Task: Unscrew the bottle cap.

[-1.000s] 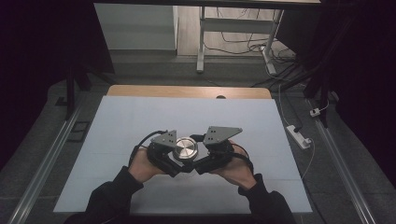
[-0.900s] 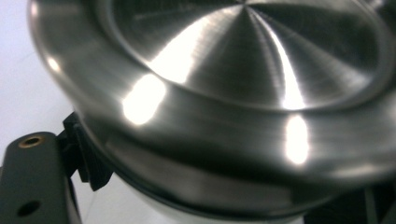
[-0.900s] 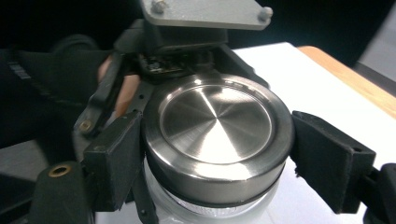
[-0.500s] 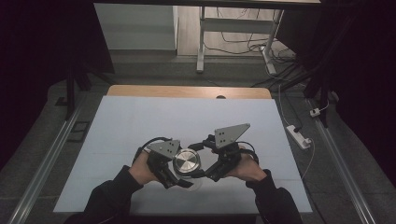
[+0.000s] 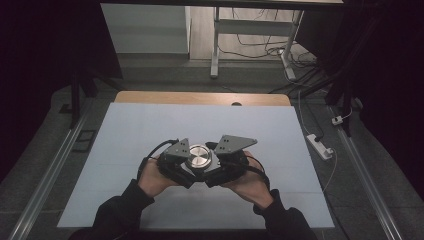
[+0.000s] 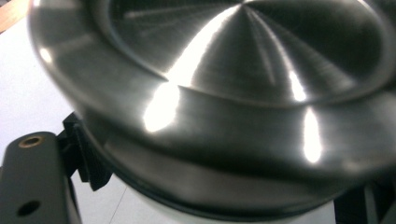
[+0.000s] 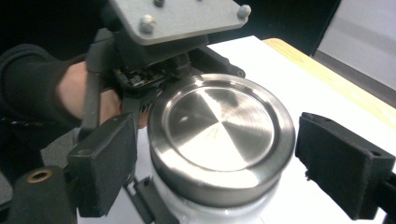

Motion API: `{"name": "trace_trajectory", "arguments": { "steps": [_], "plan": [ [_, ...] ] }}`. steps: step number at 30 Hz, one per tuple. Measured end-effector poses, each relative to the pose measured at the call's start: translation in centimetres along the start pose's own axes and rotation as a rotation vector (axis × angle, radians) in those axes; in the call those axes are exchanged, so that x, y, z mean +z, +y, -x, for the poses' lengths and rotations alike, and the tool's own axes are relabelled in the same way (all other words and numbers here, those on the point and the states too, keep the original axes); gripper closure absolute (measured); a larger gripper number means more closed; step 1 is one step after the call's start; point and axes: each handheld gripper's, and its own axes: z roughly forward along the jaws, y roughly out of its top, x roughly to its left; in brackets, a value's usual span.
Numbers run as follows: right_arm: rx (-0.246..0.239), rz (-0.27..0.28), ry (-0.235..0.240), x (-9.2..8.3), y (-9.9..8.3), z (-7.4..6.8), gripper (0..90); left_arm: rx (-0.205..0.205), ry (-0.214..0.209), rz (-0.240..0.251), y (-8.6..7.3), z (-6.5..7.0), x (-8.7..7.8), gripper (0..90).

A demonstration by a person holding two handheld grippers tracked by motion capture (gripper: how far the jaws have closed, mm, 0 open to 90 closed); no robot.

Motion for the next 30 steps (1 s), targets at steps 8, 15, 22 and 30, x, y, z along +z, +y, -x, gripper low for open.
{"name": "trace_trajectory", "arguments": {
  "steps": [8, 15, 22, 30],
  "plan": [
    [-0.002, 0.010, 0.072, -0.4, -0.1, 0.4, 19.7, 0.037, -0.098, 0.012, -0.1, -0.1, -0.1, 15.4],
    [-0.045, 0.027, 0.275, -1.1, -0.4, 1.3, 19.7, 0.128, -0.245, 0.034, -0.1, 0.5, -0.2, 15.4],
    [-0.106, 0.079, 0.523, -1.5, -1.2, 2.1, 19.7, 0.211, -0.372, 0.058, -0.1, 1.3, 0.1, 15.3],
    [-0.063, 0.047, 0.200, -2.1, -0.1, 1.8, 12.3, 0.014, -0.055, 0.033, -0.3, -0.4, -0.5, 15.3]
  ]
}}
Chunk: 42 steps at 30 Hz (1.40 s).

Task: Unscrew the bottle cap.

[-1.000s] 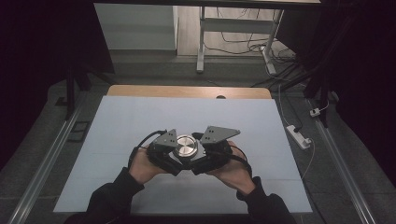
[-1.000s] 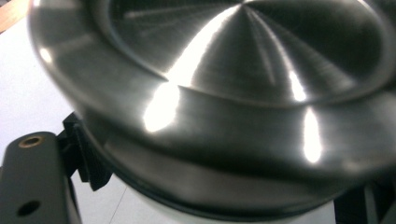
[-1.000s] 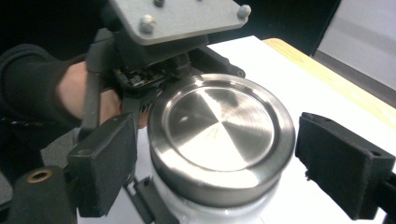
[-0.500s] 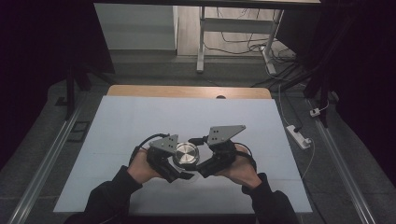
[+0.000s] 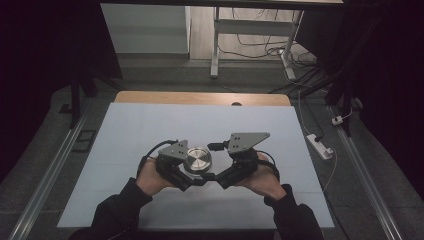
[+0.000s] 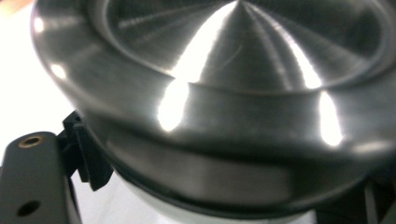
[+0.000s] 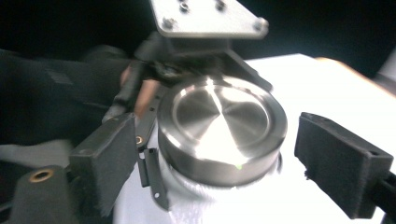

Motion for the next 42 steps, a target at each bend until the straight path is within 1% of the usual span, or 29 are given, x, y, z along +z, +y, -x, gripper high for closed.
{"name": "trace_trajectory", "arguments": {
  "steps": [1, 3, 4, 6, 7, 8, 10, 11, 12, 13, 14, 15, 17, 20, 22, 25, 28, 29, 30, 31, 32, 33, 35, 37, 38, 39, 40, 42],
  "plan": [
    [0.002, -0.001, -0.032, 0.2, 0.1, -0.2, 12.4, -0.021, 0.024, -0.004, -0.1, -0.1, 0.1, 15.3],
    [0.018, -0.008, -0.094, 0.8, 0.2, -0.7, 12.3, -0.057, 0.052, -0.002, -0.3, -0.3, 0.3, 15.3],
    [0.021, -0.013, -0.113, 1.2, 0.2, -0.9, 12.3, -0.060, 0.058, -0.008, -0.3, -0.3, 0.3, 15.3],
    [0.030, -0.034, -0.167, 2.0, 0.1, -1.2, 11.6, -0.051, 0.062, -0.018, -0.2, -0.1, 0.5, 15.3],
    [0.031, -0.033, -0.183, 2.2, 0.1, -1.3, 12.1, -0.039, 0.058, -0.027, -0.1, 0.0, 0.5, 15.3],
    [0.044, -0.033, -0.196, 2.4, 0.0, -1.3, 12.6, -0.027, 0.054, -0.032, 0.0, 0.1, 0.5, 15.3],
    [0.077, -0.016, -0.198, 2.6, -0.2, -1.2, 14.6, -0.010, 0.048, -0.038, 0.2, 0.4, 0.6, 15.3],
    [0.085, -0.005, -0.191, 2.6, -0.3, -1.1, 17.8, -0.008, 0.048, -0.036, 0.3, 0.6, 0.7, 15.4],
    [0.096, 0.001, -0.179, 2.6, -0.4, -1.1, 18.1, -0.005, 0.047, -0.038, 0.4, 0.6, 0.7, 15.3],
    [0.093, 0.003, -0.174, 2.5, -0.4, -1.1, 18.4, -0.008, 0.038, -0.031, 0.4, 0.7, 0.7, 15.3],
    [0.085, 0.002, -0.163, 2.5, -0.4, -1.1, 18.7, 0.001, 0.030, -0.031, 0.3, 0.7, 0.6, 15.4],
    [0.081, 0.003, -0.148, 2.3, -0.3, -1.1, 19.7, 0.014, 0.020, -0.028, 0.3, 0.7, 0.5, 15.3],
    [0.085, 0.006, -0.103, 2.0, -0.3, -0.8, 19.7, 0.030, -0.032, -0.019, 0.3, 0.7, 0.4, 15.3],
    [0.072, 0.012, -0.029, 1.7, -0.3, -0.6, 19.8, 0.058, -0.086, -0.008, 0.3, 0.8, 0.4, 15.3],
    [0.051, 0.010, 0.016, 1.5, -0.3, -0.5, 19.8, 0.080, -0.136, 0.005, 0.2, 0.9, 0.4, 15.3],
    [0.036, 0.024, 0.134, 1.1, -0.5, -0.1, 19.8, 0.134, -0.220, 0.014, 0.3, 1.3, 0.4, 15.3],
    [0.005, 0.042, 0.278, 0.8, -0.8, 0.2, 19.7, 0.197, -0.290, 0.017, 0.5, 2.1, 0.6, 15.3],
    [-0.002, 0.050, 0.318, 0.8, -1.0, 0.3, 19.7, 0.209, -0.304, 0.017, 0.5, 2.3, 0.7, 15.3],
    [0.004, 0.060, 0.349, 0.7, -1.2, 0.4, 19.6, 0.211, -0.305, 0.019, 0.6, 2.4, 0.8, 15.3],
    [0.011, 0.068, 0.366, 0.7, -1.2, 0.5, 19.2, 0.205, -0.295, 0.020, 0.7, 2.4, 0.8, 15.3],
    [0.014, 0.074, 0.359, 0.5, -1.2, 0.5, 17.4, 0.197, -0.271, 0.018, 0.8, 2.4, 0.7, 15.3],
    [0.015, 0.080, 0.333, 0.4, -1.0, 0.5, 14.2, 0.179, -0.238, 0.018, 0.9, 2.2, 0.6, 15.3],
    [0.027, 0.095, 0.261, -0.3, -0.5, 0.5, 11.8, 0.133, -0.167, 0.011, 0.9, 1.8, 0.3, 15.3],
    [0.028, 0.088, 0.167, -0.8, 0.2, 0.2, 11.0, 0.087, -0.089, 0.005, 0.8, 1.4, 0.1, 15.4],
    [0.024, 0.073, 0.106, -1.0, 0.5, -0.1, 10.7, 0.064, -0.047, 0.003, 0.7, 1.3, 0.2, 15.4],
    [0.024, 0.062, 0.057, -0.9, 0.7, -0.4, 10.8, 0.045, -0.013, -0.004, 0.6, 1.1, 0.2, 15.3],
    [0.035, 0.052, 0.009, -0.8, 0.8, -0.7, 10.8, 0.021, 0.008, -0.003, 0.6, 1.0, 0.2, 15.3],
    [0.058, 0.012, -0.102, 0.0, 0.9, -1.2, 10.9, -0.010, 0.051, -0.004, 0.5, 0.9, 0.3, 15.3]
  ]
}}
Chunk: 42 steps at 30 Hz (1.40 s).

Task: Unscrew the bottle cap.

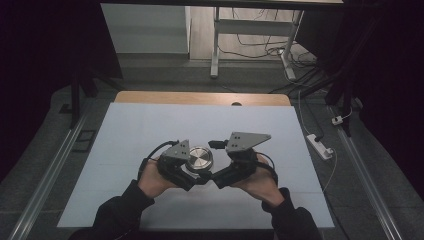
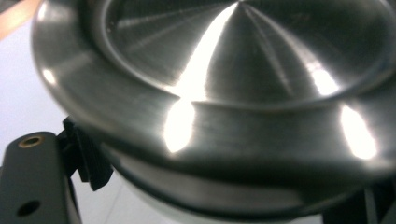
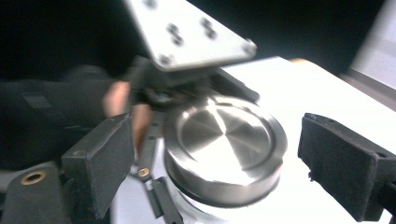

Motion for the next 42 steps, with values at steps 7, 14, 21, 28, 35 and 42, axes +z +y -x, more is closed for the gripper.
{"name": "trace_trajectory", "arguments": {
  "steps": [7, 14, 21, 28, 35, 42],
  "plan": [
    [0.020, -0.043, -0.151, 2.3, -0.4, -1.3, 14.6, -0.013, 0.041, -0.011, 0.3, 0.4, 0.1, 15.3],
    [0.021, -0.016, -0.048, 1.4, -0.4, -0.7, 19.6, 0.038, -0.079, 0.008, 0.3, 0.4, -0.1, 15.3],
    [-0.040, -0.008, 0.225, 0.6, -0.6, 0.4, 19.5, 0.155, -0.273, 0.033, 0.2, 1.0, -0.1, 15.3],
    [-0.028, 0.045, 0.373, 0.1, -1.3, 1.4, 10.6, 0.165, -0.262, 0.016, 0.4, 1.3, 0.1, 15.3],
    [-0.017, -0.019, 0.051, 0.3, -0.3, 0.3, 9.6, 0.024, -0.061, -0.001, 0.0, 0.1, 0.0, 15.3],
    [-0.029, -0.046, -0.077, 2.0, -0.6, -1.0, 17.0, 0.030, -0.036, -0.020, 0.3, 0.6, 0.2, 15.3]
  ]
}}
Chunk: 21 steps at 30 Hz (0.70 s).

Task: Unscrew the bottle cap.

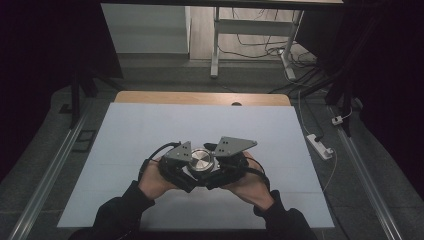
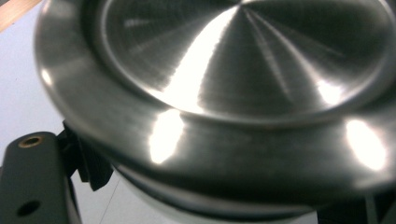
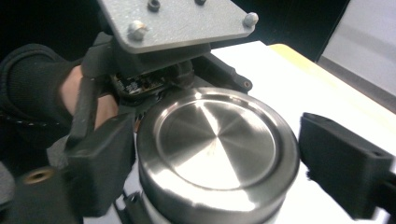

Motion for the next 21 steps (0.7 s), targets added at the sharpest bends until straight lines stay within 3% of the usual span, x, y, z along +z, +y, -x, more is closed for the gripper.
{"name": "trace_trajectory", "arguments": {
  "steps": [4, 11, 16, 21],
  "plan": [
    [0.004, 0.002, 0.039, -0.2, 0.0, 0.1, 18.4, 0.035, -0.042, -0.006, 0.0, 0.0, -0.1, 15.3],
    [0.009, 0.017, 0.177, -0.8, -0.1, 0.7, 19.6, 0.083, -0.156, 0.014, -0.1, 0.1, 0.0, 15.3],
    [0.005, 0.029, 0.218, -0.9, -0.1, 0.7, 19.7, 0.098, -0.177, 0.007, -0.3, 0.2, 0.1, 15.3],
    [0.024, 0.039, 0.221, -1.0, -0.1, 1.0, 19.7, 0.102, -0.173, -0.008, -0.4, 0.1, 0.4, 15.3]
  ]
}}
